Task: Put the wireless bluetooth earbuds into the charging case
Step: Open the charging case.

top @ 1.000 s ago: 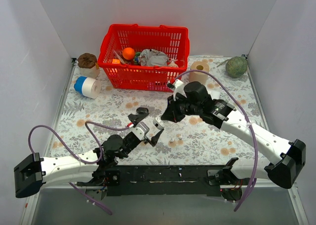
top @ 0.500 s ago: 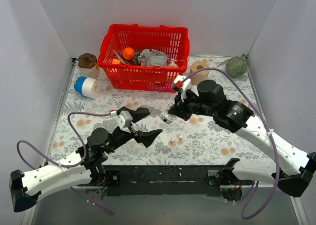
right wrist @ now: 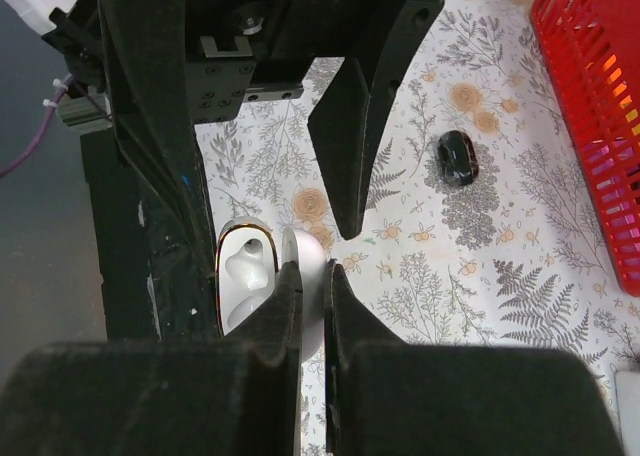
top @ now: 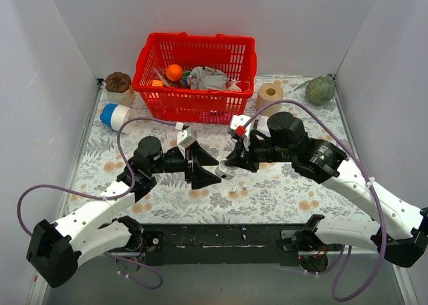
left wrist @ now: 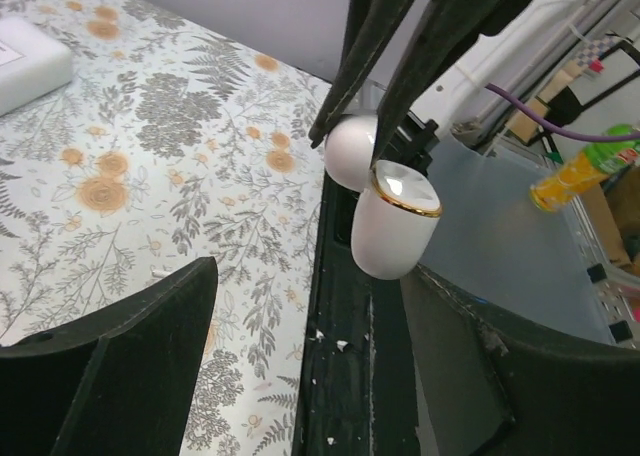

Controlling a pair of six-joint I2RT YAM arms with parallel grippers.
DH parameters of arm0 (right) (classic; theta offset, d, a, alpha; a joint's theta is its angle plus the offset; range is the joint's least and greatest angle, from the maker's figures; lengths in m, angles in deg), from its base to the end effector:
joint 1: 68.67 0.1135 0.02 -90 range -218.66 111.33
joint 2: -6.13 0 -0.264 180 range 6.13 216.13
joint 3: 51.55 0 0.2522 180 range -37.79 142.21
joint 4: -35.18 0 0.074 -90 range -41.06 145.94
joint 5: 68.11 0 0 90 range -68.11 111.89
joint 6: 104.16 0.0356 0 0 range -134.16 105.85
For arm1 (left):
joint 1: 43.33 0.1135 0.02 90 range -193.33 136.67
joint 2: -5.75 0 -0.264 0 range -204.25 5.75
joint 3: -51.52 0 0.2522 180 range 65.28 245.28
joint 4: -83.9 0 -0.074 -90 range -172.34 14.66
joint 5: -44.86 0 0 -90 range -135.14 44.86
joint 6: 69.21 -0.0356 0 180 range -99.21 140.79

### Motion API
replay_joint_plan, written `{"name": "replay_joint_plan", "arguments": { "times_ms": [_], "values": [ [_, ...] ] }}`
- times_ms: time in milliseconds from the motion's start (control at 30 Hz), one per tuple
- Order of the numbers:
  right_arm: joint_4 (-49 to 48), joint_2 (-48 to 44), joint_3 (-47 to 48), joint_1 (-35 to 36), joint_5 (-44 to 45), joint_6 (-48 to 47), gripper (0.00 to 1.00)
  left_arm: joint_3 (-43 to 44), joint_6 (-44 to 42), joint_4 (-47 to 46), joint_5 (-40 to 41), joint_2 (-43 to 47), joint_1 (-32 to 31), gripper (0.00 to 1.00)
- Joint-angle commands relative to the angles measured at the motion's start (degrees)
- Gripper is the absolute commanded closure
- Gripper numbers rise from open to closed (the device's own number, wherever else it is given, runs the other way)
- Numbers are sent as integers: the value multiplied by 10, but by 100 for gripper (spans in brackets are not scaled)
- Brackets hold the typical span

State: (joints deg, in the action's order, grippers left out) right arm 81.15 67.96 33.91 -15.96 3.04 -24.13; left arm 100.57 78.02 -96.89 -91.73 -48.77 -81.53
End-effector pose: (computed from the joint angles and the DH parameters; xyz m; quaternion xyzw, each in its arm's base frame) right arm 0.1278 0.1868 0.4064 -0.5041 0.6525 0.3268 0.4619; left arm 0.1537 -0.1539 0.2964 0.1526 0.7104 -0.6561 0.2036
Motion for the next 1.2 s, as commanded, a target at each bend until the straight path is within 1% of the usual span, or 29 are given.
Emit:
{"name": "replay_joint_plan", "arguments": {
  "times_ms": [0, 100, 233, 300, 700, 1000, 1167],
  "values": [
    [0, -18, 20, 6, -27, -14, 99, 16, 23, -52, -82, 10, 7, 27],
    [-8, -16, 17, 6, -22, -9, 99, 15, 28, -65, -86, 1, 7, 28],
    [-17, -7, 17, 7, -14, -1, 99, -2, 45, -108, -87, 2, 7, 29],
    [-27, 0, 16, 7, -11, 7, 99, -7, 47, -111, -85, 4, 7, 30],
    [-49, 30, 26, 8, -1, 28, 99, -36, 46, -137, -67, 10, 6, 42],
    [-53, 45, 27, 12, 1, 33, 99, -41, 55, -163, -71, -1, 7, 49],
    [-55, 48, 28, 13, 4, 35, 99, -43, 52, -160, -76, -5, 7, 57]
  ]
}}
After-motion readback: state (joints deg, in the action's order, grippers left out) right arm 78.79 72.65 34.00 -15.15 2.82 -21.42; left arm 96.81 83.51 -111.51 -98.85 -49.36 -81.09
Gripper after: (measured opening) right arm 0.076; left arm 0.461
